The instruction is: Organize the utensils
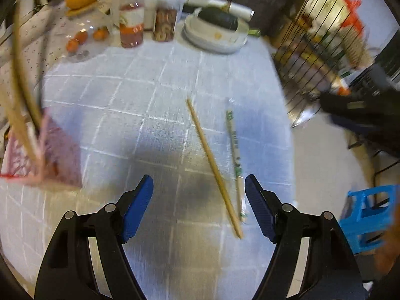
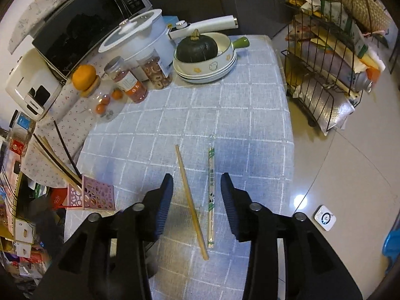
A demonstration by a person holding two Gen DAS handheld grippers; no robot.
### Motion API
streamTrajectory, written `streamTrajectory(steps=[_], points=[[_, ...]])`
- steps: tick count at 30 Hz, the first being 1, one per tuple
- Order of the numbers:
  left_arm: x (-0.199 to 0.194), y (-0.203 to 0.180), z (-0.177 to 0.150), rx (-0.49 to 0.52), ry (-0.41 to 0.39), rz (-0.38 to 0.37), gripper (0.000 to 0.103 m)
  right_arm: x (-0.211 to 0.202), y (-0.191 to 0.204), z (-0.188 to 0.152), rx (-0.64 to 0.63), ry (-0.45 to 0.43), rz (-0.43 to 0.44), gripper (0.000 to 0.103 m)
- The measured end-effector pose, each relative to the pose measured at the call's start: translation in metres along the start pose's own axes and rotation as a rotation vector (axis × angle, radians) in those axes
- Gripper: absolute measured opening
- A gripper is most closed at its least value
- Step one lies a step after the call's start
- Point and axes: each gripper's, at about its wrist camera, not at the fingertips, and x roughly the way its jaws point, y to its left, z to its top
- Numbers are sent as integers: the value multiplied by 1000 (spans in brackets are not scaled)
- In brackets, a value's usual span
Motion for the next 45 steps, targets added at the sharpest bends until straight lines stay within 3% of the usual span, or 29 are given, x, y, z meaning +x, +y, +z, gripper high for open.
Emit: streamTrajectory(steps=[4,7,11,15,17,19,23,31,37,45], points=[[52,0,14,-55,93,30,67,-8,-8,7,22,-21,14,41],[76,-6,26,-63,127,34,48,-10,-13,9,38,-27,18,41],[95,-9,37,-85,133,71,46,-7,-20,13,52,-25,21,41],[98,-22,35,32,111,199,25,-1,-22,16,69,-22,9,41],[96,-18,35,28,108,214,13,3,-19,15,58,-12,9,41],[93,-8,35,7,111,176,6,9,-15,14,47,5,9,41],[76,9,28,-10,106,105,6,20,-16,15,42,26,-9,41],[-6,20,10,21,-14,2,6,78,-14,15,31,161,-41,41],[-57,23,1,59,-91,-20,6,121,-6,10,-74,252,-131,41],[-75,44,-10,41,-131,-54,6,158,14,3,-138,304,-186,41]])
